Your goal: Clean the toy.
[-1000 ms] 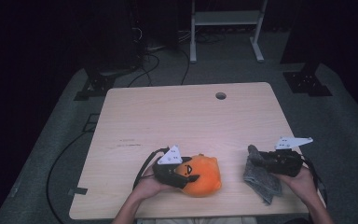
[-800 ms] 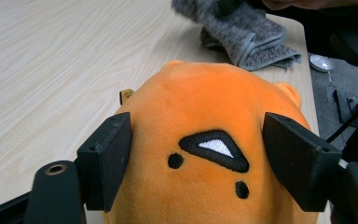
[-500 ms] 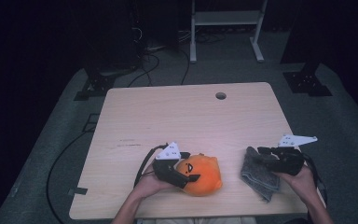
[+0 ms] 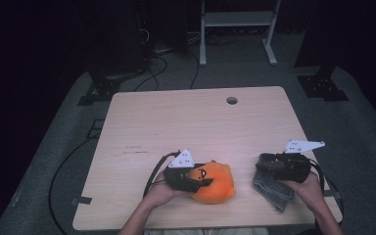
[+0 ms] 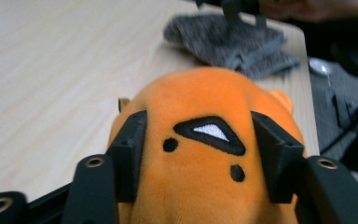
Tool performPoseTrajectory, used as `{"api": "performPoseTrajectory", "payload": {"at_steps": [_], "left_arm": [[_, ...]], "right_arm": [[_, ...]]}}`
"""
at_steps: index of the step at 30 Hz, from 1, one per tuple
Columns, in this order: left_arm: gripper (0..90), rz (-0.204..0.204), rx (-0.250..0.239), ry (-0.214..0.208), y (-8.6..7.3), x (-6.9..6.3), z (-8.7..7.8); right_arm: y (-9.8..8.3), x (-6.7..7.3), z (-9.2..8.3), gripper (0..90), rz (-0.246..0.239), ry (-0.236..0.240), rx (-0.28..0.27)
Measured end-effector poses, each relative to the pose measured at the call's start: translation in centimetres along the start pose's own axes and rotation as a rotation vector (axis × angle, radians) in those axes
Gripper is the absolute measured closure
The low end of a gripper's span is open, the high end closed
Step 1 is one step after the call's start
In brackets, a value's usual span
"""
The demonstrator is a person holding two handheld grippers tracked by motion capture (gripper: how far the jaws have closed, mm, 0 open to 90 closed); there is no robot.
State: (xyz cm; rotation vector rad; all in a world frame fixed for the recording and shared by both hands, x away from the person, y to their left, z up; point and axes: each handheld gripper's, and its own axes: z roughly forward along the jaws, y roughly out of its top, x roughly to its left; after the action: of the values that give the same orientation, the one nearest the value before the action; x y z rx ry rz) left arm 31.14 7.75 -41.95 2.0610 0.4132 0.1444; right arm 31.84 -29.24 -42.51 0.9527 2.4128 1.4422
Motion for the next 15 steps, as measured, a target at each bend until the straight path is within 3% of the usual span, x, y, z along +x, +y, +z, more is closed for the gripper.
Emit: {"api": "performPoseTrajectory", "payload": {"at_steps": [3,8,15], "left_arm": [[44.1,0.011,-0.003,0.047,0.5,0.5,0.3],[43.1,-0.001,-0.057,0.143,1.5,2.3,0.4],[41.4,-0.018,-0.075,0.217,2.4,4.6,0.9]], "right_arm": [[0.0,0.1,0.1,41.8,0.001,0.005,-0.005],[-0.2,0.2,-0.2,41.0,0.012,0.003,-0.021],[-0.5,0.1,-0.1,39.7,0.022,0.007,-0.014]]}}
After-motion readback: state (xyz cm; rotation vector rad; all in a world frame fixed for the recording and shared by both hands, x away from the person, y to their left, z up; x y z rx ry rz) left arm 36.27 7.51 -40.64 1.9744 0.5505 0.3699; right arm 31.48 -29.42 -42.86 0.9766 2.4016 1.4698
